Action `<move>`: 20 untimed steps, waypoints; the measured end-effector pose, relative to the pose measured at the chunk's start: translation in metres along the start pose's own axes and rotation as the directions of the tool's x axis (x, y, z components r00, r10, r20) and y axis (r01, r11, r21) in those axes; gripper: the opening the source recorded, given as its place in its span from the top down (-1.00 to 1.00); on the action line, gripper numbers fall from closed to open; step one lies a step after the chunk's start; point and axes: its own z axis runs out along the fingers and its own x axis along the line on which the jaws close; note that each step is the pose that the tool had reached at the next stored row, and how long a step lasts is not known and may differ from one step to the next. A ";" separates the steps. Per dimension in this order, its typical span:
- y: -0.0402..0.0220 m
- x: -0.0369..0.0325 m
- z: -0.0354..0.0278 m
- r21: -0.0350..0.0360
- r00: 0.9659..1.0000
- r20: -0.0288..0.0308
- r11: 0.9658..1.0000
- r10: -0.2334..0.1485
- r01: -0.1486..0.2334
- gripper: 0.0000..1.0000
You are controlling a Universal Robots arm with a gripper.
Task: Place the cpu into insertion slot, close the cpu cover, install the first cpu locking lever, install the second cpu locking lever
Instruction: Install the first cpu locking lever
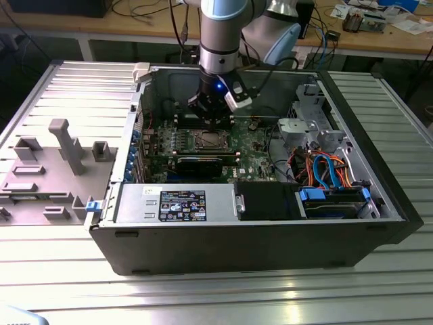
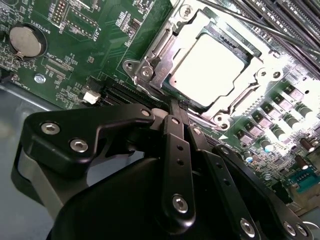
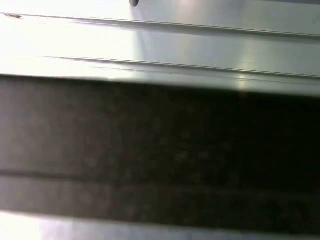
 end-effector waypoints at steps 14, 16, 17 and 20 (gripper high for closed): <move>0.0017 -0.0164 0.0016 0.000 1.000 -0.001 1.000 0.000 0.000 0.79; 0.0023 -0.0167 -0.0004 -0.002 1.000 0.000 1.000 0.000 0.000 0.79; 0.0024 -0.0166 -0.0029 -0.002 1.000 0.000 1.000 0.000 0.000 0.79; 0.0023 -0.0163 -0.0100 0.000 1.000 0.000 1.000 0.000 0.000 0.79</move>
